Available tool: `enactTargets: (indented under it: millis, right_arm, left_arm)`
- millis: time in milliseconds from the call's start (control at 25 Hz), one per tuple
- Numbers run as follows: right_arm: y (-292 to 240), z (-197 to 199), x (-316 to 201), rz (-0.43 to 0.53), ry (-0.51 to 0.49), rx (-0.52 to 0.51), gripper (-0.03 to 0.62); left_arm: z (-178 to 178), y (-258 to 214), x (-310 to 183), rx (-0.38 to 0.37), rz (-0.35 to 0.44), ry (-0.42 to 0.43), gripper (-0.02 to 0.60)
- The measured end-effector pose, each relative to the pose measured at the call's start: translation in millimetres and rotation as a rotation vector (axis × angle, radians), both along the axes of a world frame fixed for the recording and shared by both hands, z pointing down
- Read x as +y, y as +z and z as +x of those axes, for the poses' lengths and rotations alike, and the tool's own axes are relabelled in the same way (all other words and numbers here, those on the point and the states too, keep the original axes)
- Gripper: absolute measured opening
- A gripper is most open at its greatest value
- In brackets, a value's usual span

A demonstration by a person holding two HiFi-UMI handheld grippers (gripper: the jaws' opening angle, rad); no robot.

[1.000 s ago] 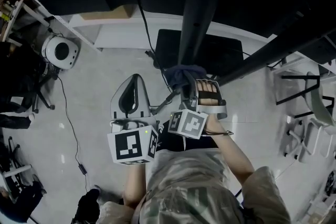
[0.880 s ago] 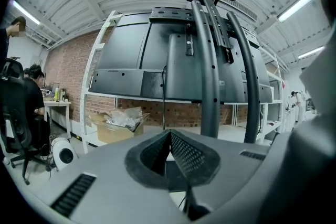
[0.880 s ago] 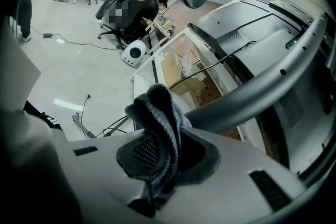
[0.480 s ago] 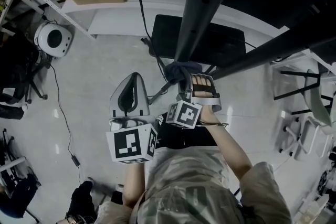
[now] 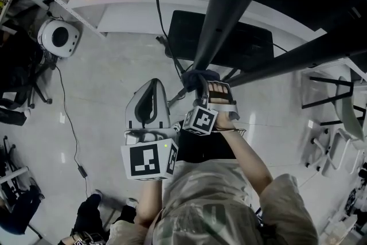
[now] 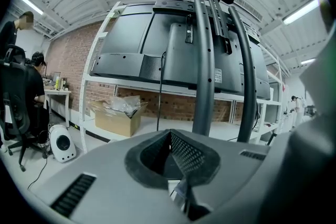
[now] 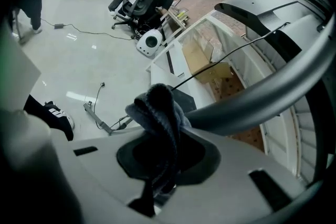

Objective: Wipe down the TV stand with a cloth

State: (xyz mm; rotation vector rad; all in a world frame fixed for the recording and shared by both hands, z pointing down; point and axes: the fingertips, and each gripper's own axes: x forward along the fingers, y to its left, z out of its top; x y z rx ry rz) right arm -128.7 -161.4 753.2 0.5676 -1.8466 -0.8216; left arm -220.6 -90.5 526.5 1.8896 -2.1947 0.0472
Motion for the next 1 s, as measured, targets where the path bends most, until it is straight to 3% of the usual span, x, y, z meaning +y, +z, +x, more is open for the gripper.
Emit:
enactTargets:
  millis: [400,560,760,1000]
  right_arm:
    - [23.5,3.3,0.4,-0.026,0.005,0.043,0.057]
    - [-16.1,3.7,10.2,-0.063,0.033,-0.002,0.057]
    - [-148.6,5.0,15.7,-0.117,0.131,-0.26,0.057]
    - [-341.4,42.0,-5.8,-0.153,0.326,-0.778,0.057]
  left_arm:
    - [-6.2,1.9,-5.3,0.008,0.001,-0.012,0.015]
    - [-5.9,-26.3,-9.5,0.007,0.002,0.006,0.015]
    - [1.6,-103.7,-11.5,-0.021,0.056,0.059,0.015]
    - [33.4,-216.7,-24.1,-0.083,0.235,0.154,0.014]
